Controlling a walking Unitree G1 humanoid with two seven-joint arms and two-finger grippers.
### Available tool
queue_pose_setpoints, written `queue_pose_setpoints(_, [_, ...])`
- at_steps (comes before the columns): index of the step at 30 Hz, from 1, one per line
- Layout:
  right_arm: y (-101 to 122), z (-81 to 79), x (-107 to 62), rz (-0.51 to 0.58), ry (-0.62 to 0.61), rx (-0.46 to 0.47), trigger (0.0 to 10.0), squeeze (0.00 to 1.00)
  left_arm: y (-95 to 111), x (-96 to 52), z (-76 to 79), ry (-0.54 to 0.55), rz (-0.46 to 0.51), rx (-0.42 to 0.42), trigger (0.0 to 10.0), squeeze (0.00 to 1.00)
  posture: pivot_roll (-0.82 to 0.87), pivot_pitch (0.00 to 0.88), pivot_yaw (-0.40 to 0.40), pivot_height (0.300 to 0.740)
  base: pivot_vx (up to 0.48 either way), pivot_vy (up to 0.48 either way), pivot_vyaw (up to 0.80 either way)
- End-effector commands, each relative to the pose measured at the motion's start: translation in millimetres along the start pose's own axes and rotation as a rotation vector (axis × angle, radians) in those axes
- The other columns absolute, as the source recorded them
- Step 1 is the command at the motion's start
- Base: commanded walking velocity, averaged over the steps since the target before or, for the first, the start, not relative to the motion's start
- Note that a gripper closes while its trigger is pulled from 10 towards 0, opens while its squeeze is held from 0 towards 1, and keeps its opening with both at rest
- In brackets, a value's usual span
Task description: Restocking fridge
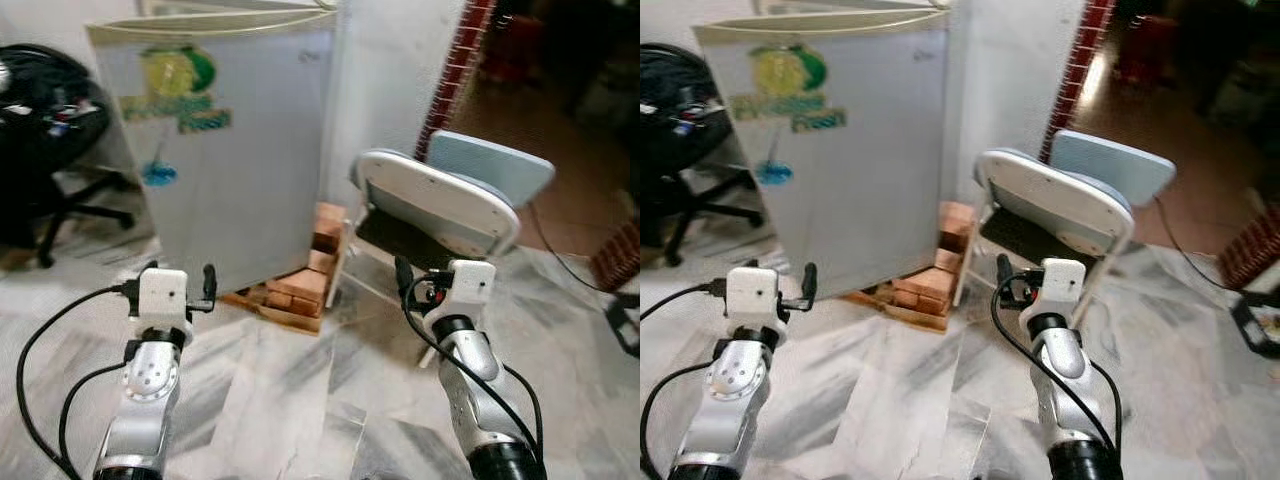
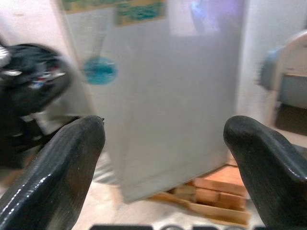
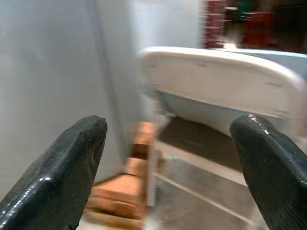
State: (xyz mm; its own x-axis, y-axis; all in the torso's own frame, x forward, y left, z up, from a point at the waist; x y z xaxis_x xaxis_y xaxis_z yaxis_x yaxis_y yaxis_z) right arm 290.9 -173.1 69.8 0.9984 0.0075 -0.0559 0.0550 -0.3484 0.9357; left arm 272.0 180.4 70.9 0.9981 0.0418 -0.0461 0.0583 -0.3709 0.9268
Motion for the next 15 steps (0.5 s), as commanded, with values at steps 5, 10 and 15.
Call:
queue_pose_setpoints(5, [7.3,6.2,-0.3,0.031,-0.016,0.006,10.0,0.0,3.3,-1.0,2.9,-0.014,0.014,0.0,10.0,0.0,0.04,0.0,-0.028,0.74,0.0,0.48,-0.8])
queue_pose_setpoints(10, [4.7,7.5,-3.8,0.024,-0.017,0.007,10.0,0.0,4.1,-3.2,5.8,-0.058,0.029,-0.048,10.0,0.0,0.04,0.0,-0.031,0.74,0.0,0.48,-0.8])
queue_pose_setpoints(15, [6.0,11.0,-2.9,0.021,-0.024,0.006,10.0,0.0,2.6,-2.5,4.2,-0.044,0.013,-0.039,10.0,0.0,0.04,0.0,-0.034,0.74,0.0,0.48,-0.8])
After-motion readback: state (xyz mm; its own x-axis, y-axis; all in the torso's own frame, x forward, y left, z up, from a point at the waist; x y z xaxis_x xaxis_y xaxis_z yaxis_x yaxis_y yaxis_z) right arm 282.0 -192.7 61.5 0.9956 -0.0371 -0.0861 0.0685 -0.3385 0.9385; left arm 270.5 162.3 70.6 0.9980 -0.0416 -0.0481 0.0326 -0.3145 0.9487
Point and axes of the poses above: a point about 5 cm out from each wrist's last joint towards the gripper, its own x axis pointing out of the wrist towards the gripper, its own y axis along the axis of the wrist's last joint, z = x × y, the point moved 1 cm from there along x, pointing out of the wrist towards the gripper, and after that the axes turned 13 degrees about x, right-handed, at the moved point
